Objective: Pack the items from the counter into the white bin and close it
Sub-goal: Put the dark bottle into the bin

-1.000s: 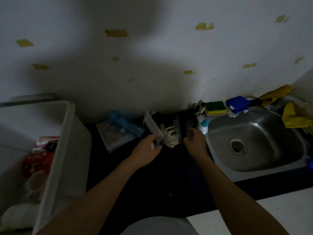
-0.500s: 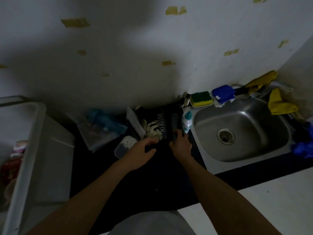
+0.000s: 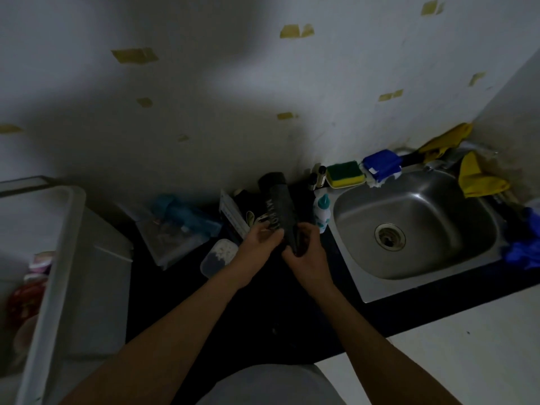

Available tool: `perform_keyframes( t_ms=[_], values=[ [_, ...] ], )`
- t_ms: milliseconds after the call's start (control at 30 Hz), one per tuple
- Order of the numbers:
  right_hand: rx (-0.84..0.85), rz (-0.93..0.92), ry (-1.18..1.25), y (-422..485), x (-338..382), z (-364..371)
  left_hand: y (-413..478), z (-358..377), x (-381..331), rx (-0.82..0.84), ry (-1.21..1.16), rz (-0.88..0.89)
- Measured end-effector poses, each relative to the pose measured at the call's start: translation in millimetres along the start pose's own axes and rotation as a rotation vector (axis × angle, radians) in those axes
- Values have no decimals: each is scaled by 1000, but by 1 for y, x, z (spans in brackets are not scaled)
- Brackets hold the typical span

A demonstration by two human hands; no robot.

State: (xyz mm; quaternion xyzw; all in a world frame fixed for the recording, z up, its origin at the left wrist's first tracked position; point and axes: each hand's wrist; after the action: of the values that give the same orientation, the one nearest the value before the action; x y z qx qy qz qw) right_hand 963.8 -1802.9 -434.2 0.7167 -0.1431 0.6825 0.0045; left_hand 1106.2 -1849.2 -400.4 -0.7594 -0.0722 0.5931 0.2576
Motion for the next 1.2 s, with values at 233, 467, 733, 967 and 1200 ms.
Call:
perform_keyframes(
  t_ms=[233,467,733,967,1200],
  values=[
    [191,-139,-58,-8,9,8,6,-8,-15,-197,-191,-24],
    [337,-187,-570,13,-17,2,-11,-26,-7,-310,-322,-28],
    [420,-160,-1013,9,-34,10,-25,-36,-3,-291,-260,-40],
    [147,-215,-1105,-10,-44,-5,-30,-28,5,-219,-83,-18],
    [-25,118,-840,-10,-43,1,-31,-24,15,-228,7,-13]
  ],
)
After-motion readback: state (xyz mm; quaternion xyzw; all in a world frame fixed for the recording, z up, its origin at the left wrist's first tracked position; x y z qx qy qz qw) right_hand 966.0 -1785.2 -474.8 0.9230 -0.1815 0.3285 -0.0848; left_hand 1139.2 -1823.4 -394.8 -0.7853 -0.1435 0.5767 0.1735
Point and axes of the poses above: each hand's wrist, its own y-axis towards the middle knuckle, its own z-axis out of the palm, x = y × z, and after that the axes turned 10 degrees about y, right-handed
